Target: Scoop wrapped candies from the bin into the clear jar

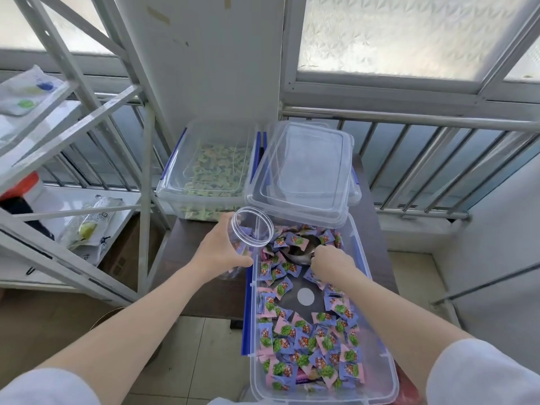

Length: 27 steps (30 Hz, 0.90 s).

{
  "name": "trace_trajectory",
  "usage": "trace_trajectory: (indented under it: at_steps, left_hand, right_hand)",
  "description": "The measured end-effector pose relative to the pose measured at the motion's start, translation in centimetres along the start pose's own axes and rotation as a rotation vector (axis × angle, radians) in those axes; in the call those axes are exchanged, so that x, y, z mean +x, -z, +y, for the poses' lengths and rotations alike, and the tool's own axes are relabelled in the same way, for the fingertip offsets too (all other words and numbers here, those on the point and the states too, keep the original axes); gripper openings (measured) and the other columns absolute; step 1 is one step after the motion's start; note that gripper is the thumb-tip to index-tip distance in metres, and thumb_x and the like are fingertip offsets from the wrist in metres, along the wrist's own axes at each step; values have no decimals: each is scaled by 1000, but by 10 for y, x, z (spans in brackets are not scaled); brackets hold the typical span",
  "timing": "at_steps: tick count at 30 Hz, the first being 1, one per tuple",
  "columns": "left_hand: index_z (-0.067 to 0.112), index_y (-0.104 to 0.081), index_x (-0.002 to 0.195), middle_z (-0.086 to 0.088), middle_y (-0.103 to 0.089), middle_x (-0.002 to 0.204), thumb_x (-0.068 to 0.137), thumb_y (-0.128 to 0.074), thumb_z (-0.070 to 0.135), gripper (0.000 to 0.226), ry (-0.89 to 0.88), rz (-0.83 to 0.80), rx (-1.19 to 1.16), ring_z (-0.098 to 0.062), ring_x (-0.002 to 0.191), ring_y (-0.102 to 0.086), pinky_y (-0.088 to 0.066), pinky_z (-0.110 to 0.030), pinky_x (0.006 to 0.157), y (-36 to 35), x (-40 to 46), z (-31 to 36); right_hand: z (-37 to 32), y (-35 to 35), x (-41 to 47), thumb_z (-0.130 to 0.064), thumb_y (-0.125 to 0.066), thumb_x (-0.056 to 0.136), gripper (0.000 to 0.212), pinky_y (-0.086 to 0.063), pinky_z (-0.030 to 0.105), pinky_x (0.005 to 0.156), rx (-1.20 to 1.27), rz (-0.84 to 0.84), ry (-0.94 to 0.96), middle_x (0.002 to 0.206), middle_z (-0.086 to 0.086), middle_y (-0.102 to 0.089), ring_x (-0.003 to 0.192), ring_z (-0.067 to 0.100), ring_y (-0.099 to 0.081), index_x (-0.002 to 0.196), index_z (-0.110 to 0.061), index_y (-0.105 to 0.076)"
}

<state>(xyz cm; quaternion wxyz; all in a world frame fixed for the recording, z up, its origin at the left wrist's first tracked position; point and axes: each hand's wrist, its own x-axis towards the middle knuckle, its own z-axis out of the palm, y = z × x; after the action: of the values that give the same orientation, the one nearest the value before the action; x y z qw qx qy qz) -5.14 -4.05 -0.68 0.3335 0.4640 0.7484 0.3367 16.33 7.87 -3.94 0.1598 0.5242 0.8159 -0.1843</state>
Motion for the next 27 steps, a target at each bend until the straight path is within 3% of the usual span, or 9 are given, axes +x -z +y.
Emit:
trace_trajectory:
  at_steps: [3, 6, 8, 12, 15, 19, 24, 27]
  left_hand:
    - [31, -37, 127, 31, -50, 105, 61, -82, 6, 83, 1, -9, -2, 12, 97, -52, -41, -18, 81, 0, 1, 0]
    - [34, -35, 123, 33, -48, 104, 62, -82, 5, 82, 1, -2, -5, 18, 93, -48, -40, -16, 78, 1, 0, 0]
    - [34, -35, 125, 34, -47, 104, 63, -83, 7, 83, 2, 8, 2, 14, 93, -51, -41, -15, 76, 1, -1, -1]
    - [32, -37, 129, 25, -50, 112, 60, -84, 11, 86, -6, 3, 8, -6, 102, -55, -42, -23, 83, 1, -3, -4]
    - [32, -37, 129, 12, -50, 123, 59, -85, 12, 87, -19, -18, 7, -10, 109, -55, -40, -22, 85, 2, -3, -5]
    - [29, -37, 133, 11, -50, 124, 59, -84, 14, 89, -32, -28, 34, -12, 111, -54, -42, -21, 83, 3, -3, -2]
    - [23, -39, 132, 9, -52, 124, 57, -84, 12, 88, -86, -24, 62, -13, 114, -53, -42, -27, 93, 2, -4, 2]
    - [22, -38, 135, 10, -53, 118, 59, -83, 8, 90, -101, -34, 54, -13, 111, -54, -42, -27, 91, 2, -6, 6]
  right_hand:
    - [3, -8, 3, -13, -38, 98, 21, -40, 34, 65, 4, -17, 38, 77, 2, -50, 85, 29, -59, 96, -5, -57]
    - [8, -14, -4, -15, -31, 102, 34, -44, 36, 74, 0, 19, 103, 110, 8, -61, 107, 31, -60, 120, -6, -58]
    - [15, -19, -6, -20, -32, 102, 30, -45, 36, 72, 47, 61, 120, 113, 10, -64, 102, 32, -62, 115, -9, -57]
    - [29, -24, -18, -31, -35, 101, 23, -40, 35, 61, 162, 96, 135, 85, 8, -61, 83, 33, -62, 93, -14, -47]
    - [41, -26, -30, -30, -35, 101, 25, -36, 35, 56, 173, 118, 162, 81, 7, -62, 74, 30, -59, 92, -11, -49]
    - [56, -21, -49, -29, -39, 101, 26, -30, 28, 49, 213, 138, 204, 74, 5, -58, 57, 19, -48, 90, -8, -51]
    - [68, 5, -72, -31, -44, 99, 23, -39, 37, 56, 226, 194, 201, 71, 4, -62, 61, 27, -54, 82, -15, -46]
    - [78, 28, -82, -30, -46, 97, 24, -40, 38, 59, 185, 199, 191, 68, 1, -57, 63, 27, -52, 76, -21, -41]
